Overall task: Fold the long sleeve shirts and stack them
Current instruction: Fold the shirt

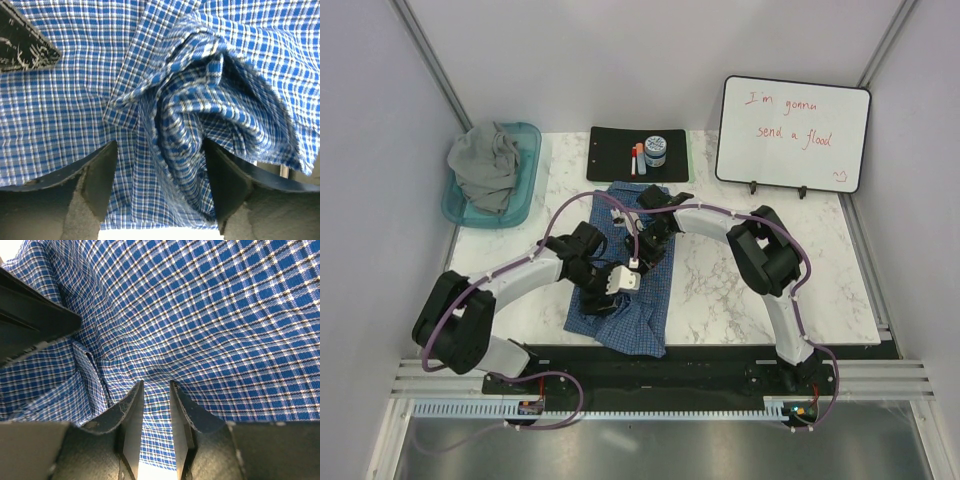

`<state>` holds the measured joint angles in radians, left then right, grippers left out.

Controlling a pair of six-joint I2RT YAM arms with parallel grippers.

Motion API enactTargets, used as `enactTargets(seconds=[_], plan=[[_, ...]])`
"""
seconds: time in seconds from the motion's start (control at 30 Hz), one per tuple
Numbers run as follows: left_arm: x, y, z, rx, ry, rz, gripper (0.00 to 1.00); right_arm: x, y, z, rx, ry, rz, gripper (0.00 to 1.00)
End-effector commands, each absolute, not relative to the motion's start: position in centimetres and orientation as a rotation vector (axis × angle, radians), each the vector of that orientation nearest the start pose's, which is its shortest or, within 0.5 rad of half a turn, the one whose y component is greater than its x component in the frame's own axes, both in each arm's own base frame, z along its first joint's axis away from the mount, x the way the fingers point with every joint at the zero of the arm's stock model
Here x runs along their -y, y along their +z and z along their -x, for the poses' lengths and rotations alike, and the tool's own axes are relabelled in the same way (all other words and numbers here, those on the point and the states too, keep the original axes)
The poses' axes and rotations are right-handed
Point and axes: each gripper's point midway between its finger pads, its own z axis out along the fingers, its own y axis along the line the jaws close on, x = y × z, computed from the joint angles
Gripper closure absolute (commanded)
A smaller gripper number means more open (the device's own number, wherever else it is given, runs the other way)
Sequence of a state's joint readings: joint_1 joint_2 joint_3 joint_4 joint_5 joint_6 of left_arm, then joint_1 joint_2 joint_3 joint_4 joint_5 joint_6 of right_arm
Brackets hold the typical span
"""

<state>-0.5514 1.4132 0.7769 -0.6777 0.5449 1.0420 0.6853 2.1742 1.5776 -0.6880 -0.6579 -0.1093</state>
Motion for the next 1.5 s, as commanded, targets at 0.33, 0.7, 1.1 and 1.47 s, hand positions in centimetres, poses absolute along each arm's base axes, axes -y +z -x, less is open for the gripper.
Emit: enactTargets(seconds=[0.33, 0.7, 1.1, 1.47], plan=[[17.8, 5.0, -18.0, 2.380, 0.883, 2.412, 0.98, -34.7, 1.2, -27.3, -2.556, 0.980, 1.312, 0.67], [16.2, 5.7, -21.9, 2.646, 0.802, 2.260, 0.98, -34.3, 0.7, -27.4, -2.558, 0.945, 1.337, 0.68], [16.1, 4.9, -24.6, 2.839, 0.777, 2.027, 0.98, -33.6, 0.1, -27.7, -2.554, 0.886, 1.380, 0.68], [15.6, 5.6, -25.5, 2.993, 0.754, 1.894, 0.98, -33.7, 0.9, -28.4, -2.525, 0.858, 1.380, 0.68]])
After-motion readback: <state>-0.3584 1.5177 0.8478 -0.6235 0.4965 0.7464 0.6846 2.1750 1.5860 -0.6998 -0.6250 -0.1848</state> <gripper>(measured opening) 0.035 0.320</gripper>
